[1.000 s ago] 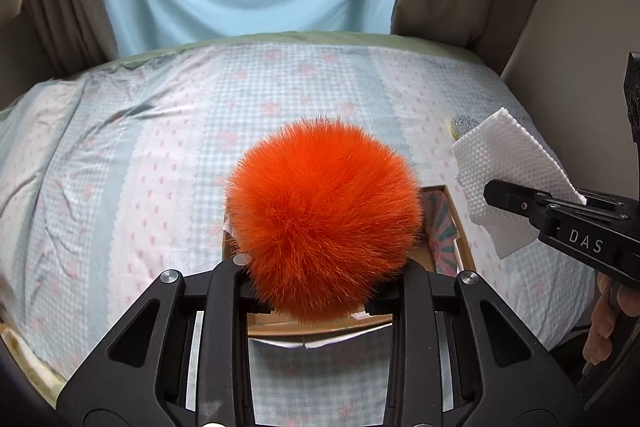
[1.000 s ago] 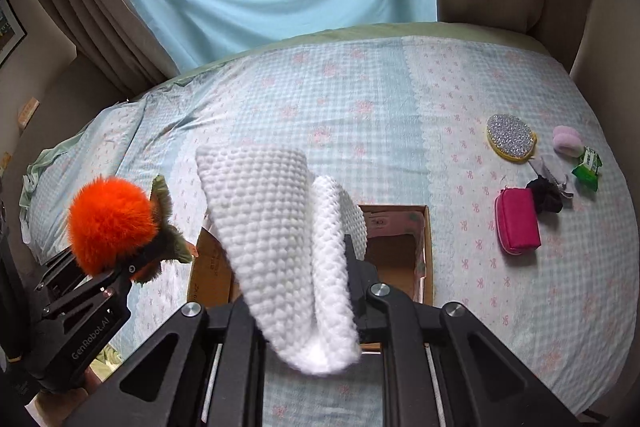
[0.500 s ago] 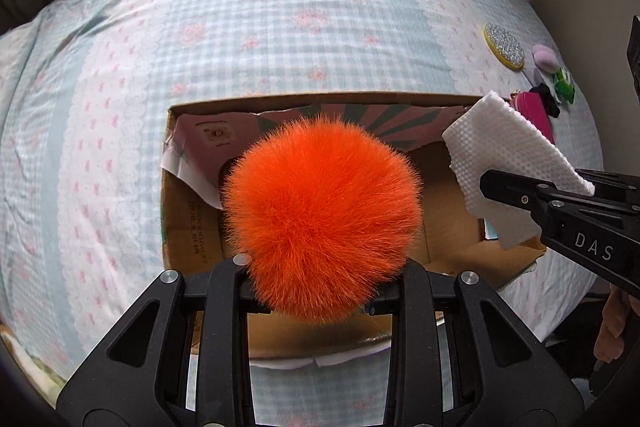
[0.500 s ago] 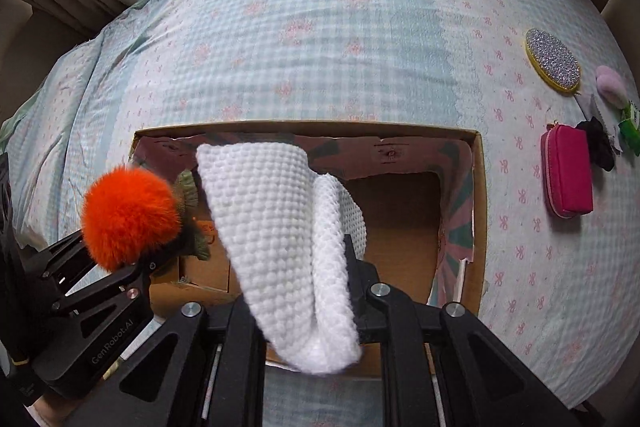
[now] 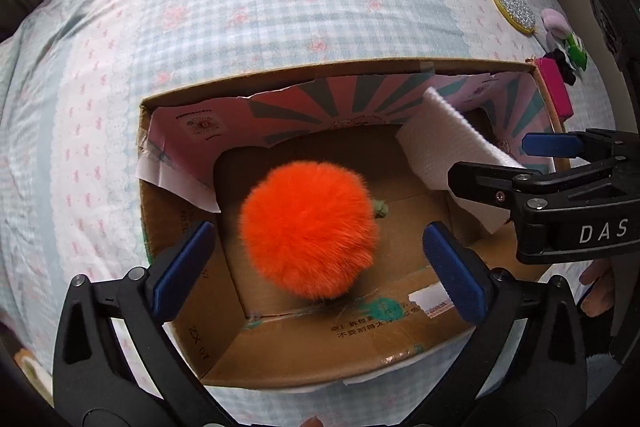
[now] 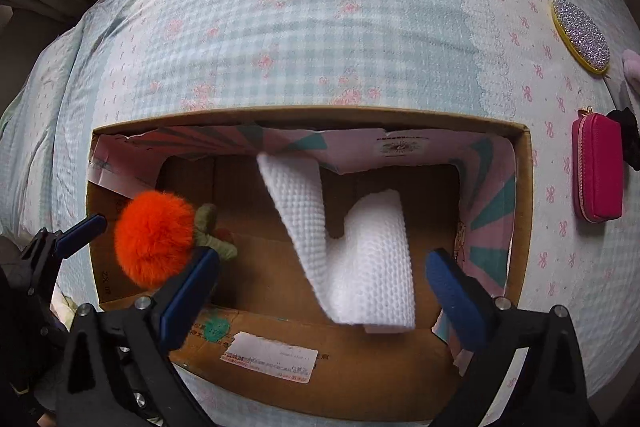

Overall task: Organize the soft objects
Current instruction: 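Open both tools to drop the pompom and wipe into the box, then grasp the pink pouch with the left tool while the right tool grasps the grey cloth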

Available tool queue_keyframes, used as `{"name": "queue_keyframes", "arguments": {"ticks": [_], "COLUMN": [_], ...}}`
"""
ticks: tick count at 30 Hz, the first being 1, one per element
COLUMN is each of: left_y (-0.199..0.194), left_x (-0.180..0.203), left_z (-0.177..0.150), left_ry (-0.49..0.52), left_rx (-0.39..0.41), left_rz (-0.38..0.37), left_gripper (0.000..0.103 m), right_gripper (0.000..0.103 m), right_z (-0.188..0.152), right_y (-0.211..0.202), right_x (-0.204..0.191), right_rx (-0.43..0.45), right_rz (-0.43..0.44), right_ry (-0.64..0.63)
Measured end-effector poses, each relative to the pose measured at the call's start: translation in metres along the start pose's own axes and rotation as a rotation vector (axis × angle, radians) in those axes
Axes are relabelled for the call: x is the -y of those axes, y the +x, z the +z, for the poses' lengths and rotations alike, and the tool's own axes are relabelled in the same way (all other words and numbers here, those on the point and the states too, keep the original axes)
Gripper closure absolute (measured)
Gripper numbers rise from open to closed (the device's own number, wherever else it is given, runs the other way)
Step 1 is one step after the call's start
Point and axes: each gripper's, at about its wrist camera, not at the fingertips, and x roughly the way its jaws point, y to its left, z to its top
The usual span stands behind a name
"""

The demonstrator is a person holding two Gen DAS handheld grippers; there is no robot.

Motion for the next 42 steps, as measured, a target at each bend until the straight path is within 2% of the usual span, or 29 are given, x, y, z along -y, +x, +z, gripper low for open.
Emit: {"name": "queue_keyframes", "arguments": {"ticks": [9,19,26,33,37,42], "left_y": [-0.002,-0.032,-0.075,-0.138,-0.181,-0.228], "left_x": [-0.005,-0.003,0.003,0.009,0.018,0.034], "left_z": [-0.008,-0.019,-0.030,-0.053,-0.065,-0.074], "left_ry": [-0.018,-0.030,-0.049,-0.085,-0.103,-0.131], "left_rx": [-0.021,0.030,0.092,0.179,0.237,0.326], "left_rz": [0.002,0.022,0.059,0.073,0.085,0.064], "left_gripper": [0.000,0.000,0.000,0.000,0.000,0.000], "right_gripper": [0.000,0.000,0.000,0.000,0.000,0.000], "right_z": [-0.011,-0.027,-0.045,-0.081,-0.105,-0.128], "right_y": [-0.004,-0.040,-0.090,-0.162,-0.202,-0.234], "right_x": [0.006,-0.005,-0.022,-0.034,-0.034,-0.022], "right_rx": [0.032,0.105,0.186,0.310,0.380,0.435], "right_rz": [0.013,0.031,0.004,-0.021,-0.035,-0.057], "right_ry": [0.035,0.023,-0.023,-0.079,-0.105,-0.105]}}
